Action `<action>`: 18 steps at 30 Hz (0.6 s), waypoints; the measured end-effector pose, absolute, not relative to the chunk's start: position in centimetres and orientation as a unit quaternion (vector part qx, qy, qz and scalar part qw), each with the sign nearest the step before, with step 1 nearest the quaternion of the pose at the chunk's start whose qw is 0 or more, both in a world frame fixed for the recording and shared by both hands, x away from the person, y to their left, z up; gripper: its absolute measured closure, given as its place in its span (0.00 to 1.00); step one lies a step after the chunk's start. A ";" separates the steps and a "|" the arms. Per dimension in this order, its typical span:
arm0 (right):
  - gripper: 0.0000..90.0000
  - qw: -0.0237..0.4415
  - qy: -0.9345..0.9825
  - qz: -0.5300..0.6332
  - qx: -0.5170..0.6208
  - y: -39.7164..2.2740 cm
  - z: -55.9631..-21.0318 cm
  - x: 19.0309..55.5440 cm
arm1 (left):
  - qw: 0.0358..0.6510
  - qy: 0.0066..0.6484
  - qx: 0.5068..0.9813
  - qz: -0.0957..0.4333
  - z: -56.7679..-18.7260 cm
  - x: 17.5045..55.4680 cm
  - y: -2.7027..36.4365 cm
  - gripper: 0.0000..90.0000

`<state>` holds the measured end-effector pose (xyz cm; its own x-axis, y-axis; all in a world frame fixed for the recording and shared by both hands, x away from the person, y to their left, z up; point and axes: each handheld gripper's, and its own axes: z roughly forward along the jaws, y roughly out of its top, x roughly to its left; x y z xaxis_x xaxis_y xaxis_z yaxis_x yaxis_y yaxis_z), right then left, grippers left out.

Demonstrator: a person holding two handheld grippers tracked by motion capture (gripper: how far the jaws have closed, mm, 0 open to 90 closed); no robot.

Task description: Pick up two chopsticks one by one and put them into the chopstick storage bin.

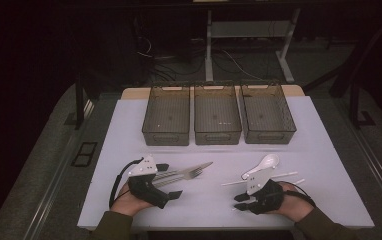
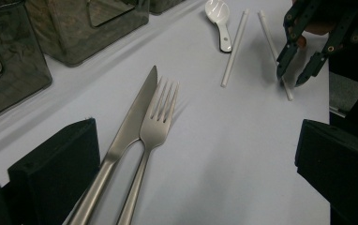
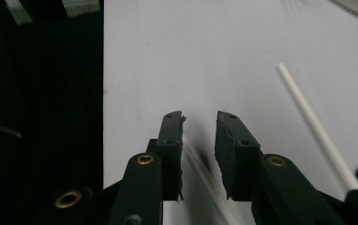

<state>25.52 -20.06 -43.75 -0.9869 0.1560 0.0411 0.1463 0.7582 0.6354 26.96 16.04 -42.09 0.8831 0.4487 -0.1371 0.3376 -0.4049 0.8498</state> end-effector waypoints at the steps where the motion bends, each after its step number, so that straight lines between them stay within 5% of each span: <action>1: 0.81 0.008 0.939 0.334 0.079 -20.0 -43.9 25.5 | 0.493 0.237 0.835 0.056 -42.1 26.9 16.0 0.00; 7: 0.90 0.018 0.942 0.329 0.065 -19.6 -44.1 25.5 | 0.495 0.238 0.834 0.056 -42.1 26.9 16.1 0.00; 18: 0.92 0.023 0.940 0.330 0.080 -17.9 -44.1 26.6 | 0.494 0.235 0.835 0.057 -42.1 26.9 16.0 0.00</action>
